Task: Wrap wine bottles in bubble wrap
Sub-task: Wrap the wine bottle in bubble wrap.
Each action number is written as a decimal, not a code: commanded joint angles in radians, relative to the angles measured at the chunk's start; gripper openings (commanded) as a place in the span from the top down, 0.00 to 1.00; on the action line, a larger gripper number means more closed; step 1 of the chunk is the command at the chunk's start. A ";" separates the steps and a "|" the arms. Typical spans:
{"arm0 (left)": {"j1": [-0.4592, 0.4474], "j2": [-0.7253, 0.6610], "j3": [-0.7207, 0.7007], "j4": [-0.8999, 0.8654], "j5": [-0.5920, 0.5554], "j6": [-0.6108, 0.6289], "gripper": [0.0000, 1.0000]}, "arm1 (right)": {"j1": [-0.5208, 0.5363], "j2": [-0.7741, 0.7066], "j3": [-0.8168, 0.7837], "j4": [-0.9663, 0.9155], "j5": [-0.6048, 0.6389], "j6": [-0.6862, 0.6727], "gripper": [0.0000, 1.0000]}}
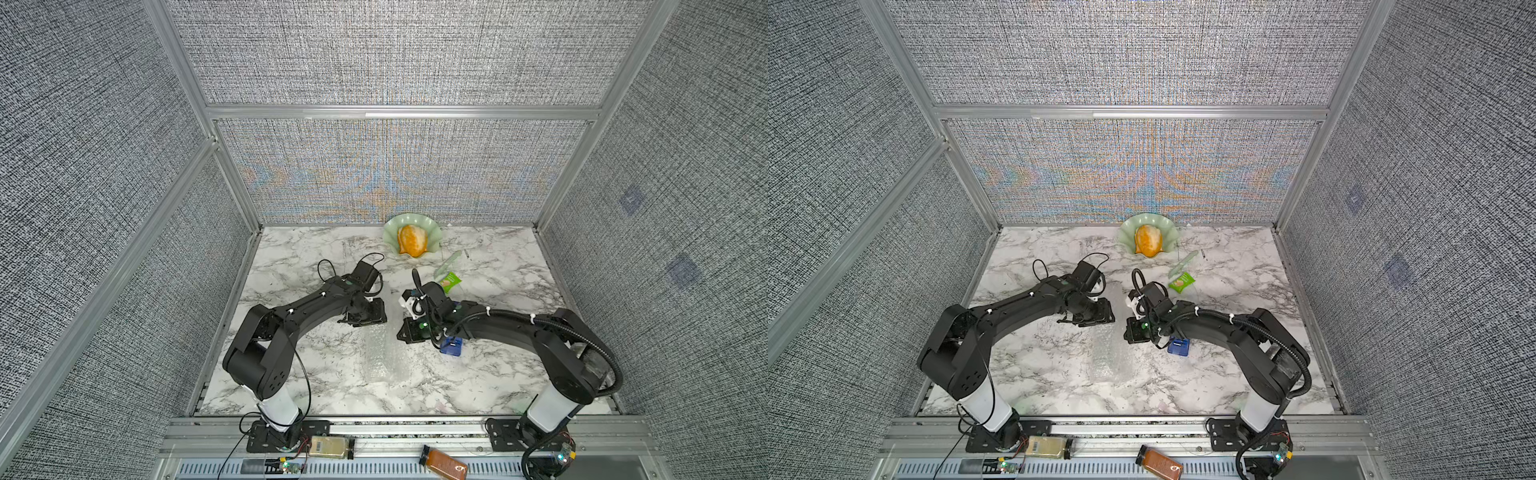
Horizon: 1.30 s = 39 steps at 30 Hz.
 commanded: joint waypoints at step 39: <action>-0.002 -0.087 -0.025 0.011 0.046 -0.004 0.37 | 0.025 -0.080 0.067 -0.087 0.081 -0.014 0.74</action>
